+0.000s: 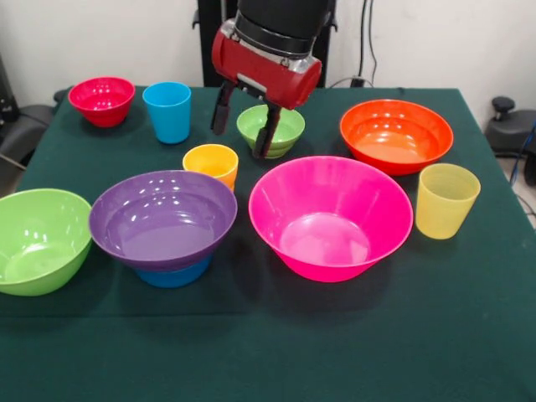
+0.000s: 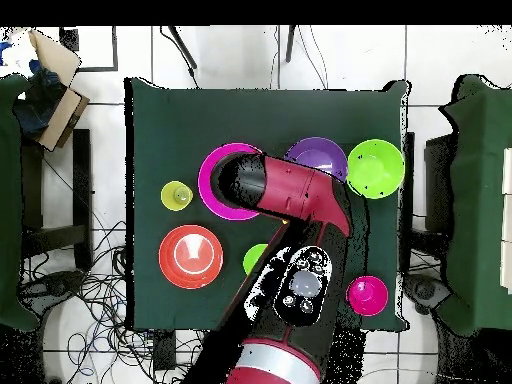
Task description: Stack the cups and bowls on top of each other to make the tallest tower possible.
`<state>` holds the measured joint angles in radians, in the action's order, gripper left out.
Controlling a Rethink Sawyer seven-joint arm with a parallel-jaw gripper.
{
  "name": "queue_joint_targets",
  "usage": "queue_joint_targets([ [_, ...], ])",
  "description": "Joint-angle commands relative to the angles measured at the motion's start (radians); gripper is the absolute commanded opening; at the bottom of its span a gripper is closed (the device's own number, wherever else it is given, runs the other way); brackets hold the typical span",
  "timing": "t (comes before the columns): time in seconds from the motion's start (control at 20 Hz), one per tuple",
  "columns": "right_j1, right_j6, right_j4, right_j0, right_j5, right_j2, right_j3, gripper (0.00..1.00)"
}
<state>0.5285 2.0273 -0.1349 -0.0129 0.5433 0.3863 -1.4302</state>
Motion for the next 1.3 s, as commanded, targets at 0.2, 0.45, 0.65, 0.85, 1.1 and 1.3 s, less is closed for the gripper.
queue_joint_targets([
  [0.2, 0.099, -0.010, 0.004, 0.054, 0.241, -0.128, 0.048, 1.00],
  [0.45, 0.051, 0.064, -0.033, 0.031, 0.351, -0.163, 0.186, 1.00],
  [0.65, 0.009, 0.115, -0.056, 0.014, 0.424, -0.168, 0.286, 1.00],
  [0.85, -0.038, 0.157, -0.076, -0.001, 0.467, -0.164, 0.374, 1.00],
  [1.1, -0.093, 0.214, -0.110, -0.021, 0.461, -0.151, 0.447, 1.00],
  [1.3, -0.153, 0.257, -0.134, -0.039, 0.435, -0.127, 0.510, 1.00],
])
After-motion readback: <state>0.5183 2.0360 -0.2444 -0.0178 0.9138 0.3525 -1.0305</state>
